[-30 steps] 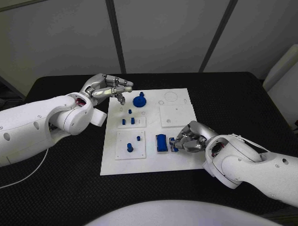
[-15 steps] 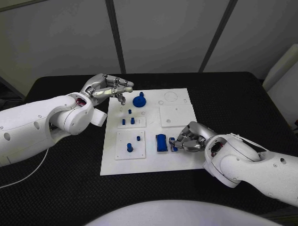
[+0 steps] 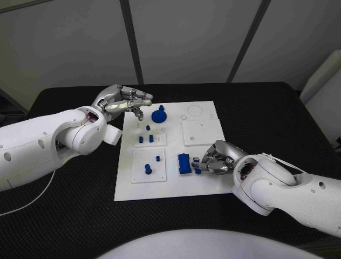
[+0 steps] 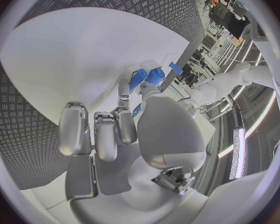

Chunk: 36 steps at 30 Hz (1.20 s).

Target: Assemble the parts on the task board

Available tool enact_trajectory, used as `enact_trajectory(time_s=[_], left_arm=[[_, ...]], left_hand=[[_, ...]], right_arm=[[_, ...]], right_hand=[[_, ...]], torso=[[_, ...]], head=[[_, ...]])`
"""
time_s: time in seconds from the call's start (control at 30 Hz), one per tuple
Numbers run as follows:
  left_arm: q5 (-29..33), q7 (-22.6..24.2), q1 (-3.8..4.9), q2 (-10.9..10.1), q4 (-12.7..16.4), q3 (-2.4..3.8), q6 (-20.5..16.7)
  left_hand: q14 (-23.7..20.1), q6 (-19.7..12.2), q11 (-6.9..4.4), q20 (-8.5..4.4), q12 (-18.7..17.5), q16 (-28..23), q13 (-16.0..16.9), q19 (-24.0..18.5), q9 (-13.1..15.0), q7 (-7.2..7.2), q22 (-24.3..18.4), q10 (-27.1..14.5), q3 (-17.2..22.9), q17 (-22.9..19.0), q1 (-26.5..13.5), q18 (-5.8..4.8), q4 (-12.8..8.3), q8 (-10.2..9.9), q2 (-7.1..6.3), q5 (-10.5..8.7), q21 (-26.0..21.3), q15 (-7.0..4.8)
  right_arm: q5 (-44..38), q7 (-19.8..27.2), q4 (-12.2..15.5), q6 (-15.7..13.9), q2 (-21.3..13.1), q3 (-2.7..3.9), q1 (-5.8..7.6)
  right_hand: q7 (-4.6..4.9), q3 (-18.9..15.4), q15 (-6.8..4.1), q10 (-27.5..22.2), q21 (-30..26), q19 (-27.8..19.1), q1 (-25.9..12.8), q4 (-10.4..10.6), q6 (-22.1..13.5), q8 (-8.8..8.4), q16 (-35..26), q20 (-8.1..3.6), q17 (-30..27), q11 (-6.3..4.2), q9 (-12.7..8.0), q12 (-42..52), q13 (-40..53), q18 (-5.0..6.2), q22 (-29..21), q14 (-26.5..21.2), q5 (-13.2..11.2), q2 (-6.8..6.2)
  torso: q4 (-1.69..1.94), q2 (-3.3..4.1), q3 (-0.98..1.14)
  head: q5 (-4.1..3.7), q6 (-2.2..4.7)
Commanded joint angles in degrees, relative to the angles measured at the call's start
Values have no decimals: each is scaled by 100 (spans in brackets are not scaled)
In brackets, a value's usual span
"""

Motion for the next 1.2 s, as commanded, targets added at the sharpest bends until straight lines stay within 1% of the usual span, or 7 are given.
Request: enact_trajectory(time_s=[0.03,0.2,0.57,0.63,0.77,0.9,1.2], left_arm=[[15,6,7,6,12,4,70],[15,0,7,8,16,4,75],[15,-10,7,-1,34,4,67],[15,-14,7,-5,37,4,67],[15,-18,7,-3,30,4,65],[15,-19,7,-2,27,4,61],[15,-14,6,5,15,3,57]], left_hand=[[2,-21,-14,21,41,-24,-8,22,-1,3,-9,-42,11,-10,8,36,-22,-10,41,40,-30,37],[2,-21,-14,21,41,-24,-8,22,-1,3,-9,-42,11,-10,8,36,-22,-10,41,40,-30,37],[2,-22,-13,21,41,-24,-8,22,-1,4,-9,-44,12,-11,6,36,-21,-10,45,40,-31,37],[2,-22,-13,21,41,-24,-8,22,-1,4,-9,-44,12,-11,6,36,-21,-10,45,40,-31,37],[2,-22,-13,21,41,-24,-8,22,-1,4,-9,-44,12,-11,6,36,-21,-10,45,40,-31,37],[2,-22,-13,21,41,-24,-8,22,-1,4,-9,-44,12,-11,6,36,-21,-10,45,40,-31,37],[2,-22,-13,21,41,-24,-8,22,-1,4,-9,-44,12,-11,6,36,-21,-10,45,40,-31,37]], right_arm=[[-83,86,54,41,22,-3,2],[-116,115,97,7,2,-3,2],[-211,230,208,-8,-194,-5,1],[-218,320,261,13,-269,-5,1],[-222,481,345,142,-386,-5,0],[-215,602,425,318,-489,-6,0],[-211,732,504,666,-649,-7,-2]], right_hand=[[-5,-81,-23,175,-10,8,-76,3,-58,33,8,-27,1292,-30,19,35,690,-60,166,549,-108,9],[-10,-230,-24,179,-9,11,-195,10,-67,58,13,-27,1302,-33,48,44,700,-61,171,551,-230,49],[-13,-281,-25,181,-10,10,-229,7,-71,67,11,-27,1298,-34,59,46,703,-60,171,550,-259,64],[-14,-297,-26,180,-10,11,-208,-4,-76,69,10,-28,1296,-36,64,43,702,-60,172,550,-269,57],[-14,-338,-27,180,-11,11,-140,-16,-87,78,14,-28,1304,-38,77,45,705,-61,174,551,-312,44],[-14,-388,-27,177,-12,10,-21,-25,-101,92,11,-30,1297,-36,95,40,705,-61,176,550,-392,35],[-11,-459,-25,176,-16,8,224,-55,-122,115,10,-28,1297,-34,126,38,711,-61,178,550,-476,28]], torso=[[2,0,-2],[-1,-2,0],[2,-6,-1],[6,-6,3],[0,-12,4],[-3,-8,-4],[2,-8,-5]], head=[[-7,-3],[-19,-1],[-26,26],[-19,19],[-8,17],[-14,27],[-25,27]])
